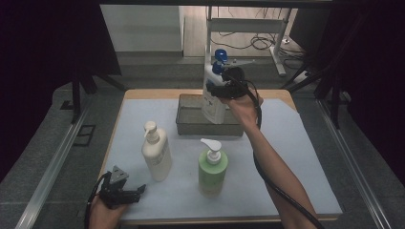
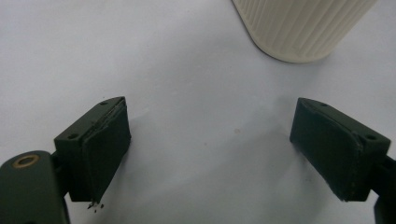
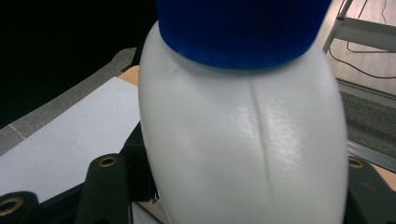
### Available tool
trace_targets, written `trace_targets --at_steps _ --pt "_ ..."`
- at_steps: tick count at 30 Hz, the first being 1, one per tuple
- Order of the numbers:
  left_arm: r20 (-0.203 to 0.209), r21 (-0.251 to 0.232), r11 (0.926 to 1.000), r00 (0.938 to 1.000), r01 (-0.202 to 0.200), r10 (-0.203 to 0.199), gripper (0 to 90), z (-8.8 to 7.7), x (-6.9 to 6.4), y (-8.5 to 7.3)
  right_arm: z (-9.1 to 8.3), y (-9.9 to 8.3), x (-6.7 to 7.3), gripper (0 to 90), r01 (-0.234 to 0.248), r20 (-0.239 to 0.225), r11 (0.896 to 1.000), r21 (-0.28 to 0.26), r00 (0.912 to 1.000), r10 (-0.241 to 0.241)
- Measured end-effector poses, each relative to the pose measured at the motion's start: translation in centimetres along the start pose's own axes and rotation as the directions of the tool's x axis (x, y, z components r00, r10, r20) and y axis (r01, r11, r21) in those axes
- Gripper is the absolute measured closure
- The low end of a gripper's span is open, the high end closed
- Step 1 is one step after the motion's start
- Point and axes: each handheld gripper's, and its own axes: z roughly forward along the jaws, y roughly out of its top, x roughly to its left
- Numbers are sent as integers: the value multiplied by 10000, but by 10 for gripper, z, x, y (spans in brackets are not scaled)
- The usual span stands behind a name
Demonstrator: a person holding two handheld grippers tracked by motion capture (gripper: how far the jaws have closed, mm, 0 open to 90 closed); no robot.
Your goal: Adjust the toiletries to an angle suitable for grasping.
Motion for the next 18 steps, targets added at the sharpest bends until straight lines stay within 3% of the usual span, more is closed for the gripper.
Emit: trace_targets --at_steps 18 --pt "6 11 10000 10000 -1 1 123 0 0 0 32 -2 1 404 -34 335 9999 98 9994 30"
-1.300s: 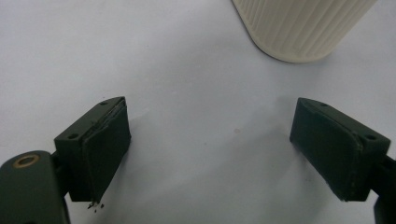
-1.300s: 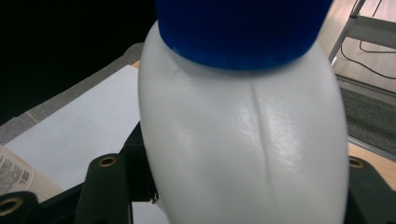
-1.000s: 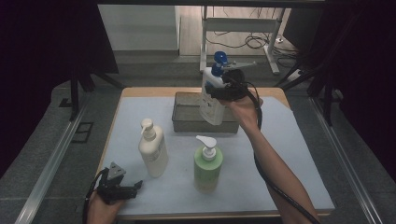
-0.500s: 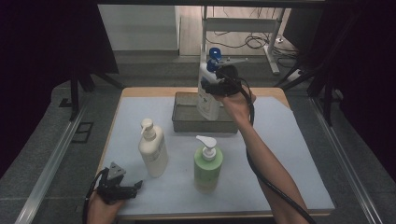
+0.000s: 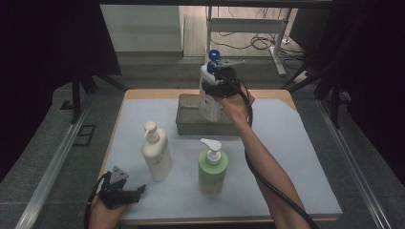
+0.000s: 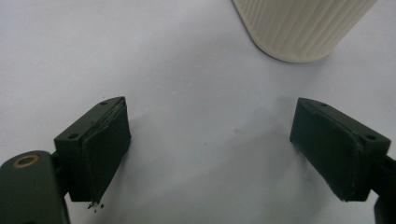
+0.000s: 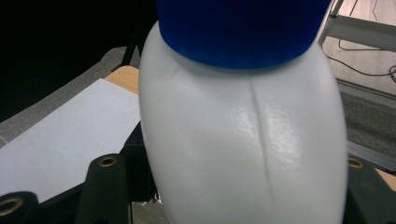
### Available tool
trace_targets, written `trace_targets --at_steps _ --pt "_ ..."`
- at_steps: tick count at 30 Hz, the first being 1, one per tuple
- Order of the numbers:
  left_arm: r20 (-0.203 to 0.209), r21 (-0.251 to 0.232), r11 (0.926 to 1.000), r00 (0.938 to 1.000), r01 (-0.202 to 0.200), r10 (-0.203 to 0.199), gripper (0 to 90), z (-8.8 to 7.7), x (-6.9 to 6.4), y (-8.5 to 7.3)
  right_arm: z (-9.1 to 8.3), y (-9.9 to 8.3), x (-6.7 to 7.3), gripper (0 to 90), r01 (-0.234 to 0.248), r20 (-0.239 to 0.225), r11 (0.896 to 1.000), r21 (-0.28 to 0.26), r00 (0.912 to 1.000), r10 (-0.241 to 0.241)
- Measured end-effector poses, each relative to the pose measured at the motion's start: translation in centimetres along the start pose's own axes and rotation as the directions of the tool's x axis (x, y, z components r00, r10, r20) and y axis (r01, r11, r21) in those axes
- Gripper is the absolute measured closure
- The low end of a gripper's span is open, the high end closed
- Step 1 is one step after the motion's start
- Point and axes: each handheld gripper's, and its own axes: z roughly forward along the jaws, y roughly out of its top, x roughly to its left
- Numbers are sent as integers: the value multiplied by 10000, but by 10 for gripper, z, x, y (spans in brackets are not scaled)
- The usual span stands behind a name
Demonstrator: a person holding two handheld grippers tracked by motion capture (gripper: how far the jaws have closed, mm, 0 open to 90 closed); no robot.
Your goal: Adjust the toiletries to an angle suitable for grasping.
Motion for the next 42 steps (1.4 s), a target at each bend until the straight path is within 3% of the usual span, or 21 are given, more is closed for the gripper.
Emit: trace_targets --at_steps 10,32,42 --pt "-1 -4 10000 10000 2 -2 123 0 0 0 16 -14 5 404 -54 -32 9997 250 10000 55" --pt "-1 6 10000 10000 -1 1 123 0 0 0 32 -45 5 402 -248 -20 9975 661 9997 250" --pt "-4 2 10000 10000 -1 1 123 0 0 0 36 -51 9 395 113 -81 9973 732 9999 -108"
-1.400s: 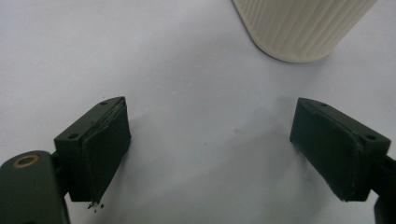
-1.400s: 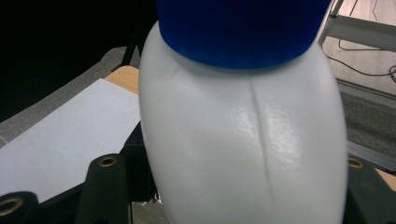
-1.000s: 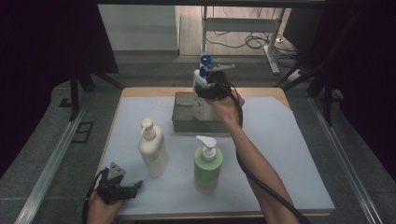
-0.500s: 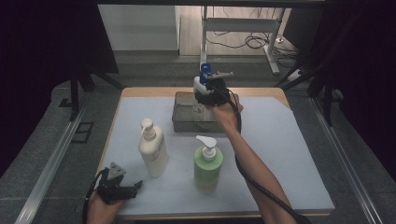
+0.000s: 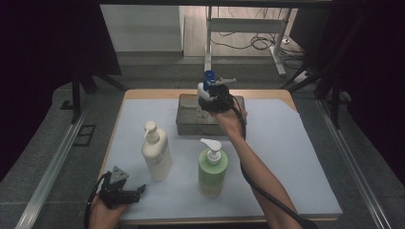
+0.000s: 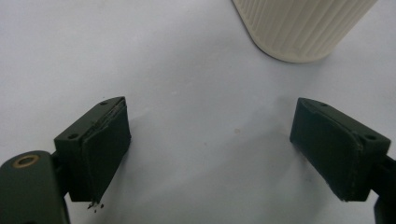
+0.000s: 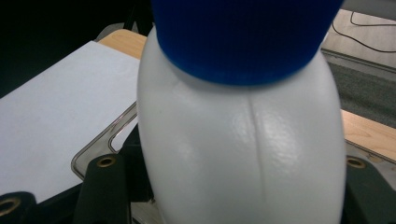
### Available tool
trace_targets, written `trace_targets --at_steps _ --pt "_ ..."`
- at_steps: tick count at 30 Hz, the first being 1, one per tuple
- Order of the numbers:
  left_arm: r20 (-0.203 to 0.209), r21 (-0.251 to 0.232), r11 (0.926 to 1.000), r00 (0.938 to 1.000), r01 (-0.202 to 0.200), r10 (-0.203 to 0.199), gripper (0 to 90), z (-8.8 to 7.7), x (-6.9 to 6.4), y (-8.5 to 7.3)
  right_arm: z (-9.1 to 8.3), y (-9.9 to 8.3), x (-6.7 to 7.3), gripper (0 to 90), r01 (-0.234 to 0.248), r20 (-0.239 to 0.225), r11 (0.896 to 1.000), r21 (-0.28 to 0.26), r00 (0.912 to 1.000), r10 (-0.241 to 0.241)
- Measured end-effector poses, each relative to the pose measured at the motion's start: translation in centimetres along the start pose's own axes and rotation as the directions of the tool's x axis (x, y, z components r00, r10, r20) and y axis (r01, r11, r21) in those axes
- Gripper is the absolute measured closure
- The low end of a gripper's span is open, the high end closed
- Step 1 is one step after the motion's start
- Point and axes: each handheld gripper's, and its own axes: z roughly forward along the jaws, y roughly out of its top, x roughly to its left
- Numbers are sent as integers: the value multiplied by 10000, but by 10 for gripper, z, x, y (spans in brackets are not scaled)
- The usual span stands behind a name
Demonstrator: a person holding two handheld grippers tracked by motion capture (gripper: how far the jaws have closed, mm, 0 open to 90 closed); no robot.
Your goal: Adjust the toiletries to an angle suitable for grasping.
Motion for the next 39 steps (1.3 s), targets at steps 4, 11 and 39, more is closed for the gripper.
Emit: trace_targets --at_steps 4,11,39 --pt "-2 -7 10000 10000 0 0 123 0 0 0 0 -1 0 389 108 -16 9999 -50 9999 -108" --pt "3 -9 10000 10000 2 -2 123 0 0 0 2 -2 -4 360 -53 -365 10000 -17 9993 52" --pt "-6 -8 10000 10000 -2 2 123 0 0 0 -31 -41 -20 487 606 -1092 9962 623 9926 -536"
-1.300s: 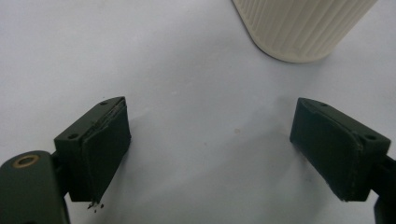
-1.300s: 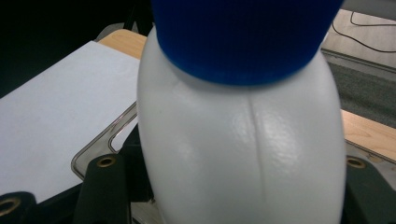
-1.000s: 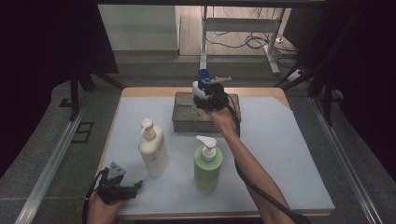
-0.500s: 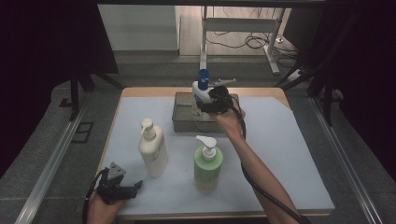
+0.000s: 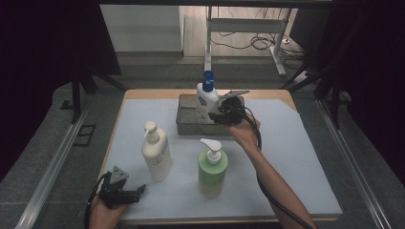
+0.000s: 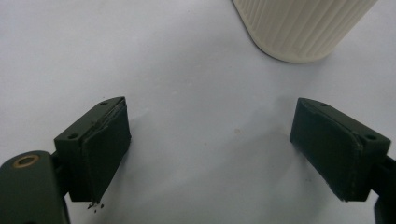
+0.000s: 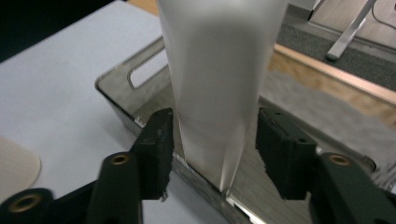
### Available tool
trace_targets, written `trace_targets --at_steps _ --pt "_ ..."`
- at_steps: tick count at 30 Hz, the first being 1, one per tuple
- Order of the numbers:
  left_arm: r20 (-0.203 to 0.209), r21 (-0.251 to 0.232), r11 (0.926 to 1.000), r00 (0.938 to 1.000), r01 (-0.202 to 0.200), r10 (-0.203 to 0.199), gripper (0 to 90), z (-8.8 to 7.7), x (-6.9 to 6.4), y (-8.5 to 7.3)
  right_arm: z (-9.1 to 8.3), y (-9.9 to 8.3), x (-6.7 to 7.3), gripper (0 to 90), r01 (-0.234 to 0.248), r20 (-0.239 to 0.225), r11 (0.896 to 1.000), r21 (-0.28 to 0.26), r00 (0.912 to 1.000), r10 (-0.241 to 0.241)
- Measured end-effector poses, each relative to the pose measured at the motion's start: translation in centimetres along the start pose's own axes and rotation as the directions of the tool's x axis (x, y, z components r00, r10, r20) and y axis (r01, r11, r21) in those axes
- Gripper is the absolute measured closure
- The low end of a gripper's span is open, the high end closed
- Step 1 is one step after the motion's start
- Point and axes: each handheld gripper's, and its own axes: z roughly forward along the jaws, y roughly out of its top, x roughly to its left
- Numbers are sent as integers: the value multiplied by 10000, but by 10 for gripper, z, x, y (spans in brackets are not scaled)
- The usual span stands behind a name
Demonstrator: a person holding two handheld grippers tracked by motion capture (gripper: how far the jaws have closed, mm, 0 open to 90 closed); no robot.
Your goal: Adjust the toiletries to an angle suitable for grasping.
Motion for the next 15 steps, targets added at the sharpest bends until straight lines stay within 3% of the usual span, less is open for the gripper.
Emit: trace_targets --at_steps 4,15 --pt "0 -3 10000 10000 2 -2 123 0 0 0 -3 -9 -3 565 -71 86 10000 25 9999 70" --pt "4 0 10000 10000 3 -3 123 0 0 0 -1 -18 -21 802 -942 489 9950 -317 9942 957"
